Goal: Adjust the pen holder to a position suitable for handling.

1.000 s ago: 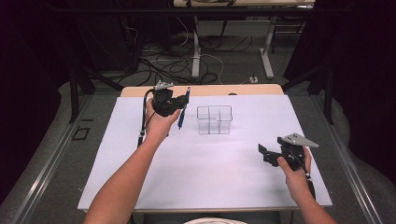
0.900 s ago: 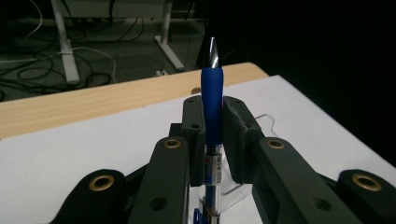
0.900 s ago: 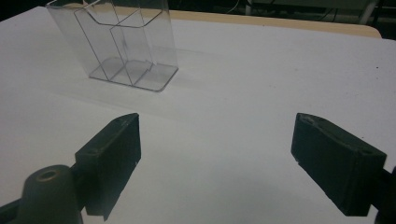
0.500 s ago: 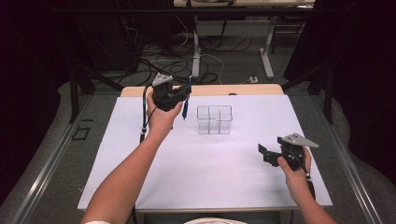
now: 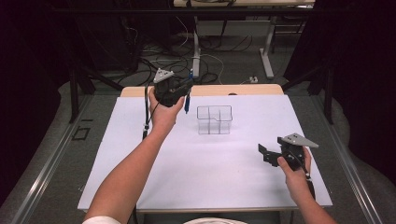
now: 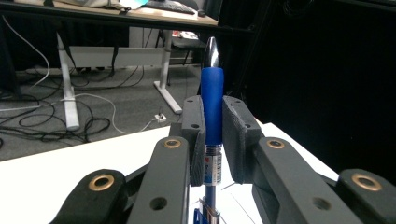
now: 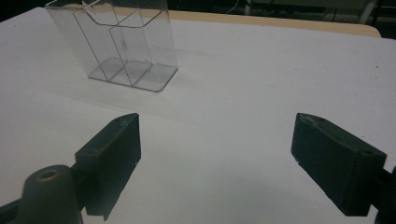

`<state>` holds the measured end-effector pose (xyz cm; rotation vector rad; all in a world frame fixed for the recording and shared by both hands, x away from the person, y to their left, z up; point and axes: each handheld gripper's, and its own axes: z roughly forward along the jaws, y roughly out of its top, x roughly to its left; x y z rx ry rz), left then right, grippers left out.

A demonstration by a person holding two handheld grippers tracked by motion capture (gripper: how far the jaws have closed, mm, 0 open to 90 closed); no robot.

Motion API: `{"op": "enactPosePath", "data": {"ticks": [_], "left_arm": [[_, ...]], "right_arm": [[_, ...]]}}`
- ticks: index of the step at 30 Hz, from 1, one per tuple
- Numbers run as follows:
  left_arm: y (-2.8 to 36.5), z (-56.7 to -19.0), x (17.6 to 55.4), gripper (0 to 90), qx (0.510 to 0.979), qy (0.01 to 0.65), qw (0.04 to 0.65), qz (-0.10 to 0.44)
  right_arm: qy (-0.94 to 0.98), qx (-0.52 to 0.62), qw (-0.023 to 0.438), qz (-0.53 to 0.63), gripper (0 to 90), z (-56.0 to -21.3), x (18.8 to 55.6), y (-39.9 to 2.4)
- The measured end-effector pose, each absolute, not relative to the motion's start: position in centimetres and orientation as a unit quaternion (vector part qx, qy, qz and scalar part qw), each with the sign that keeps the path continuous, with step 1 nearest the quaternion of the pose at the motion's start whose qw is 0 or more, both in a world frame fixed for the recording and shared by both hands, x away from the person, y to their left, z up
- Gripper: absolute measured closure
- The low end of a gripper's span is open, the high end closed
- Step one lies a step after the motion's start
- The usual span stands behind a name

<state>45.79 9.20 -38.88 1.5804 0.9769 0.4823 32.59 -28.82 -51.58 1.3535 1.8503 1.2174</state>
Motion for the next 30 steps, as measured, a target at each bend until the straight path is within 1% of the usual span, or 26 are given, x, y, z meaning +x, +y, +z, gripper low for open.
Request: {"op": "enactPosePath", "data": {"ticks": [8,10,30], "left_arm": [[8.2,-38.9,46.3,80.2,0.680,0.407,0.572,0.214],[8.0,-38.9,46.4,80.1,0.680,0.406,0.572,0.215],[4.6,-39.6,47.1,80.1,0.683,0.397,0.574,0.218]], "right_arm": [[0.690,0.503,0.266,0.447,15.5,-51.5,32.5,-28.8],[0.684,0.501,0.273,0.455,15.5,-51.6,32.6,-28.8],[0.687,0.498,0.270,0.455,15.5,-51.4,32.5,-29.0]]}}
